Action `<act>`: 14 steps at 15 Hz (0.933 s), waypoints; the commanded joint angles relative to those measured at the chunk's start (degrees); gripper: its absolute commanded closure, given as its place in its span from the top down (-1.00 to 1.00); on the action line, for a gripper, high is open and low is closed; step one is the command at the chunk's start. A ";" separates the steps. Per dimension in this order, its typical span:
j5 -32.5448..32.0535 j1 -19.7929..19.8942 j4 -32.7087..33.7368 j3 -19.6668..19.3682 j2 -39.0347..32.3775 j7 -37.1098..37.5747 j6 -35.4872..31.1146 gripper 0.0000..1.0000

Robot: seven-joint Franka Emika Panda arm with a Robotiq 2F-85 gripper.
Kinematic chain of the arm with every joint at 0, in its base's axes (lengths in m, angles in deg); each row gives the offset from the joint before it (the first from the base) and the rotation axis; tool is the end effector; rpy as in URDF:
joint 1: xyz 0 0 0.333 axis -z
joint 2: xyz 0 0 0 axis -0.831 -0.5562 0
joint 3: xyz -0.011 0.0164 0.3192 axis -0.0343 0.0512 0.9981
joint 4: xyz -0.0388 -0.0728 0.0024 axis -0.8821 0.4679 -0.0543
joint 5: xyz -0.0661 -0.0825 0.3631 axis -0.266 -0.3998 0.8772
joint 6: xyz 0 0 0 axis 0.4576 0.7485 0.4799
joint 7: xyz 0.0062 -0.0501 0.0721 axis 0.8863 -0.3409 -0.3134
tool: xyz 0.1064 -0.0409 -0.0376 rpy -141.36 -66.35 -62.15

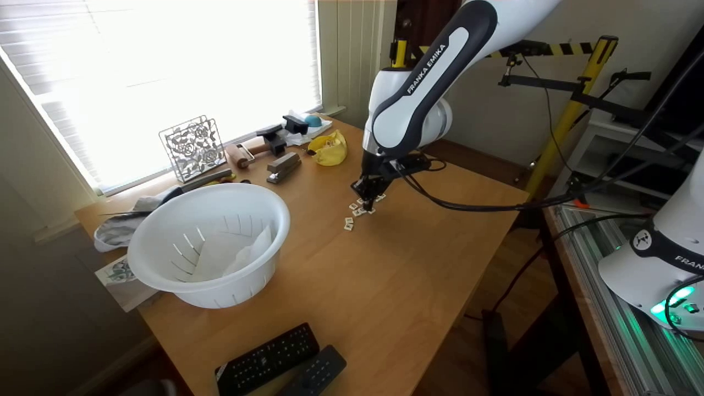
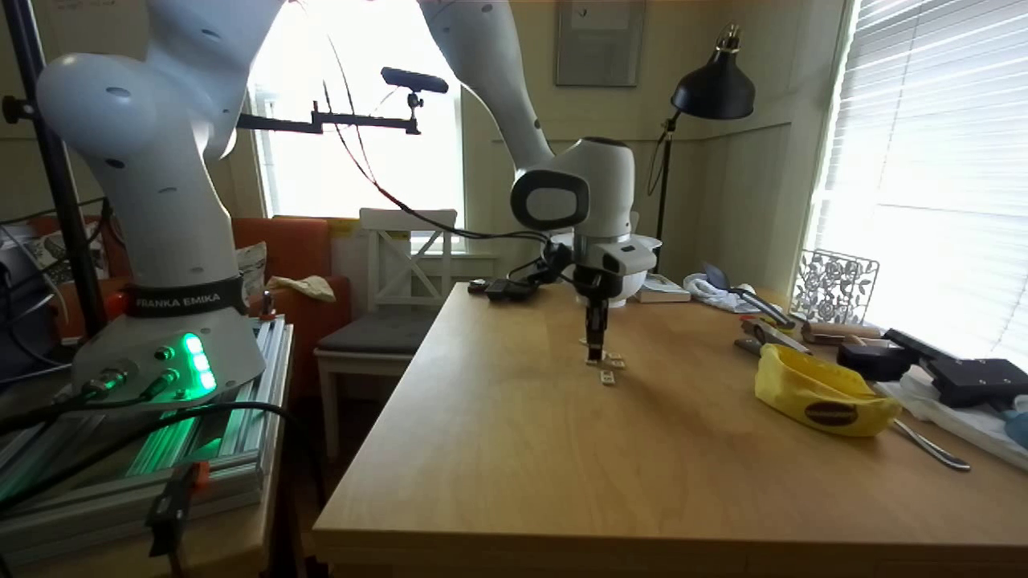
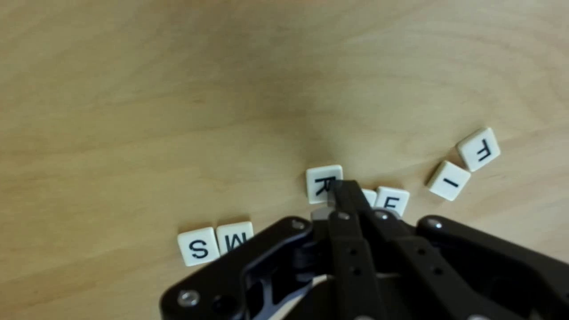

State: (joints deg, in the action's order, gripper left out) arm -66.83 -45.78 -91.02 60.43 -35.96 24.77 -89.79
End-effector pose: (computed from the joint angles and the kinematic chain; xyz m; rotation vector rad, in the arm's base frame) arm 0.5592 -0.1287 0.1506 -2.8534 0.9893 -0.1141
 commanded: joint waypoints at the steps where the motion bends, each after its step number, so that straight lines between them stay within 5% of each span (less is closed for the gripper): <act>1: 2.66 0.85 -0.67 1.90 -0.74 -0.07 1.40 -1.00; 14: 6.51 2.03 1.42 3.28 -2.23 -0.25 1.45 -1.00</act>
State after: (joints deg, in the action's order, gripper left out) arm -62.65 -44.89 -90.95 62.62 -35.89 24.80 -88.75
